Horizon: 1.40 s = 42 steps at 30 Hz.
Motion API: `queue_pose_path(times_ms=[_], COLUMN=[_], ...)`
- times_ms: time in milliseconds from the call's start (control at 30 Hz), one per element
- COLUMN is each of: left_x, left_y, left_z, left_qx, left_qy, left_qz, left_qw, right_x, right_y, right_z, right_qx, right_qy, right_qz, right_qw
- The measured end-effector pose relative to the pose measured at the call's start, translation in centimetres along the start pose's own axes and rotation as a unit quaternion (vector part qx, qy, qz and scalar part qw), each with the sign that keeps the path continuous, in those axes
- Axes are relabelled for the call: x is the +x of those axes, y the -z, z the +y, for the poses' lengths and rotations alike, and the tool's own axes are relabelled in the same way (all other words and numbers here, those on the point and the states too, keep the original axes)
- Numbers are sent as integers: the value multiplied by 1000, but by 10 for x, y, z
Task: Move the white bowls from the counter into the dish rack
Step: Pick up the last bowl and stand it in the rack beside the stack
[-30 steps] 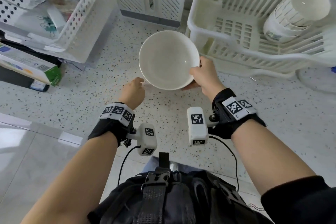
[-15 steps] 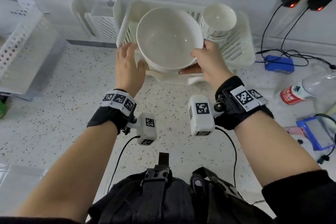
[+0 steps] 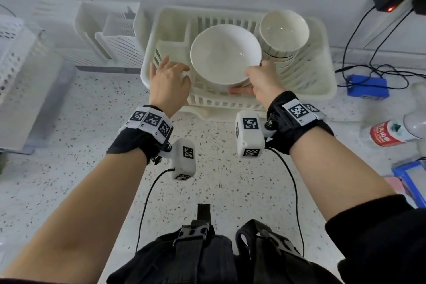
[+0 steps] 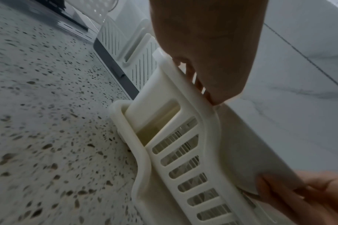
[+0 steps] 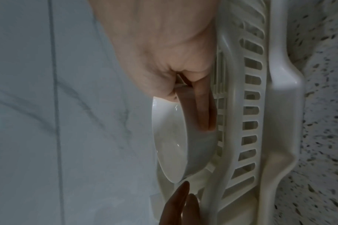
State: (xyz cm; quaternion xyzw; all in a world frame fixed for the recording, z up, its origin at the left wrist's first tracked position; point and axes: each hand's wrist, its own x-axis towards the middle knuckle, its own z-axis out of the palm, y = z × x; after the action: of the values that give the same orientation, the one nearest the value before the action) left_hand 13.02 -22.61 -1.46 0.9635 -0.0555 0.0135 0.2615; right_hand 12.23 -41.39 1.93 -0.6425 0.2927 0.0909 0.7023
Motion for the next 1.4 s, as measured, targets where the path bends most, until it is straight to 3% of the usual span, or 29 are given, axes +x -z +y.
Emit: queue_pose_path(times_ms=[200,433,1100,1266,1400], left_x=[22,41,38,26,6], left_y=[-3,-3,-2,5,13], left_z=[-9,-13,-11,-6,0], left_qx=[-5,-7,-4,-18,-28], left_qy=[-3,6,4,-17,-45], left_qz=[-33,-45,-25,-21,-15], left_qw=[999,999,1000,999,998], right_x=[29,56,59,39,17], right_y=[-18,-30,-36,-31,-25], right_z=[4,9,11,9,12], right_qx=[20,16,57,25,-92], right_qy=[-55,-64,-81,-62,20], right_qz=[17,27,15,17,78], right_qw=[998,997,995,998,993])
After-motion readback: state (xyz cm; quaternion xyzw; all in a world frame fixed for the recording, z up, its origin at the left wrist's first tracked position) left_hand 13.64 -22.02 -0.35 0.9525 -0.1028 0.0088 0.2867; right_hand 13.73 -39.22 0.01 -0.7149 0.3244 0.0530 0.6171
